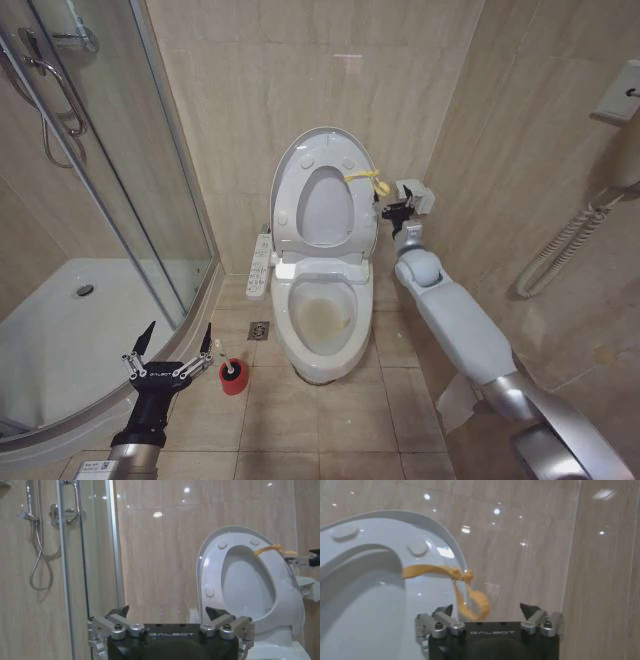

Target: Open the toilet lid, clean the toilet bowl with a toilet brush, close the toilet lid, and flush.

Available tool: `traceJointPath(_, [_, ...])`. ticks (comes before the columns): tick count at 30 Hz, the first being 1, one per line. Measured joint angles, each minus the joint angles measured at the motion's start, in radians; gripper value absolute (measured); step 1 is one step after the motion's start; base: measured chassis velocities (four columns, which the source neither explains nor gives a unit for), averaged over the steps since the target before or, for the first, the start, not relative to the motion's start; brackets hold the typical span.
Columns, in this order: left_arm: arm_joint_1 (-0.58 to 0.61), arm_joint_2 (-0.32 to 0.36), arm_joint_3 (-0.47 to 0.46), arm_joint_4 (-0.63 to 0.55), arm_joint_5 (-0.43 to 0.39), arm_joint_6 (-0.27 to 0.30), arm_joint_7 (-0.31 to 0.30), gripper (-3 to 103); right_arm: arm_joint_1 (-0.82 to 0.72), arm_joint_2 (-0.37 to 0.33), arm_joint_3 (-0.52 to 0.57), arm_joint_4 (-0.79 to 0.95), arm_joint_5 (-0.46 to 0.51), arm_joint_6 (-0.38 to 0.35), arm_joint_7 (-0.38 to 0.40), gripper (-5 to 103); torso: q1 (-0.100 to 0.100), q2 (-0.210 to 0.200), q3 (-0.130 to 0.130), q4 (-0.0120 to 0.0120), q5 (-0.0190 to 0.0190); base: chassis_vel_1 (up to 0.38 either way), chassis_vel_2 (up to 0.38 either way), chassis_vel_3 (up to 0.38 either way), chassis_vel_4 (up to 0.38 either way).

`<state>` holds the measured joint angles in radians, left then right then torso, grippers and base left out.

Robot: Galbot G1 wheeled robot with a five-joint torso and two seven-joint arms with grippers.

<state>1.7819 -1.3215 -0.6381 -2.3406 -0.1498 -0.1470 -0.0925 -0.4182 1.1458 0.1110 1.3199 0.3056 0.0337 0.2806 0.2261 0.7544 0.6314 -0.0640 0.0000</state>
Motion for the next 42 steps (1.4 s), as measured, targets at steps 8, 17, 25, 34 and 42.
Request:
traceJointPath(8, [0.000,0.000,0.000,0.000,0.000,0.000,0.000,100,-0.075,0.006,0.024,0.087,0.016,-0.025,0.032,98,0.000,0.000,0.000,-0.0001,0.0000,0.000,0.000,0.000,0.000])
traceJointPath(17, [0.000,0.000,0.000,0.000,0.000,0.000,0.000,100,-0.178,0.006,0.060,0.205,0.024,-0.051,0.070,100,0.000,0.000,0.000,-0.0001,-0.0001,0.000,0.000,0.000,0.000])
traceJointPath(25, [0.000,0.000,0.000,0.000,0.000,0.000,0.000,100,-0.381,0.006,0.139,0.372,0.023,-0.062,0.099,100,0.000,0.000,0.000,-0.0001,0.0000,0.000,0.000,0.000,0.000])
traceJointPath(34, [0.000,0.000,0.000,0.000,0.000,0.000,0.000,100,-0.619,0.048,0.214,0.520,-0.018,-0.043,0.111,100,0.000,0.000,0.000,0.0002,-0.0001,0.000,0.000,0.000,0.000])
traceJointPath(42, [0.000,0.000,0.000,0.000,0.000,0.000,0.000,100,-0.741,0.073,0.275,0.617,-0.049,-0.042,0.116,100,0.000,0.000,0.000,-0.0001,0.0000,0.000,0.000,0.000,0.000])
